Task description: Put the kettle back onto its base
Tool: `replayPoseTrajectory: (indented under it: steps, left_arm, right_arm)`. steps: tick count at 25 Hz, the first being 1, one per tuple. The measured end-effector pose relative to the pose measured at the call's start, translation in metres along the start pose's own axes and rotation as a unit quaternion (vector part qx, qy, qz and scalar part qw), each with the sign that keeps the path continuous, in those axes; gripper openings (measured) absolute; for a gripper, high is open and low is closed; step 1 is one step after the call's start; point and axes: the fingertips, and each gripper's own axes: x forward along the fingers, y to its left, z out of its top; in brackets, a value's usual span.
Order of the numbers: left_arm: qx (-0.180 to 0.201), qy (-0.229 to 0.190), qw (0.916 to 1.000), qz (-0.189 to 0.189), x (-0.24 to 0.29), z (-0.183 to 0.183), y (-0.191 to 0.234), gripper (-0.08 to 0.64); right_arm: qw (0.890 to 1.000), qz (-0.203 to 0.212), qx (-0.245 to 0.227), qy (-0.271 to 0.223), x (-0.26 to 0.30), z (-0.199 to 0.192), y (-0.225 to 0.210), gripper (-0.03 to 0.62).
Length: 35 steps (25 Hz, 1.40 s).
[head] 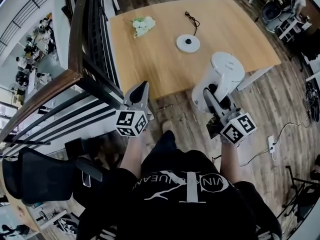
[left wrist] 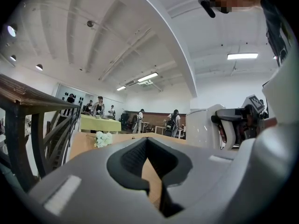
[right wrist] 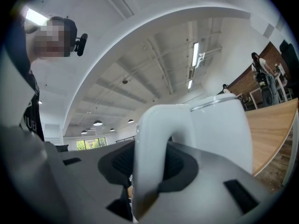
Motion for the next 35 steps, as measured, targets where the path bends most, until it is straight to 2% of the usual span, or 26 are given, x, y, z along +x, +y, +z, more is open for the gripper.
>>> replayPoseTrajectory:
  steps: [22,32,35]
  left_arm:
    - [-0.009,0.027,0.999,-0.033,0.141,-0.004,0.065,0.003]
    - [0.003,0.04,0.9951,-0.091,0.189,-0.013,0.068,0.003]
    - [0.0,0.048,0.9944,-0.094,0.193,-0.019,0.072,0.003]
  right_arm:
    - [1.0,-0.019,0.011,0.001,0.1,0.012,-0.093,0.124]
    - [0.999,-0.047,0.019,-0.001,0.132,0.012,-0.124,0.124]
    - [0.999,-0.048,0.019,0.009,0.141,0.008,-0.13,0.124]
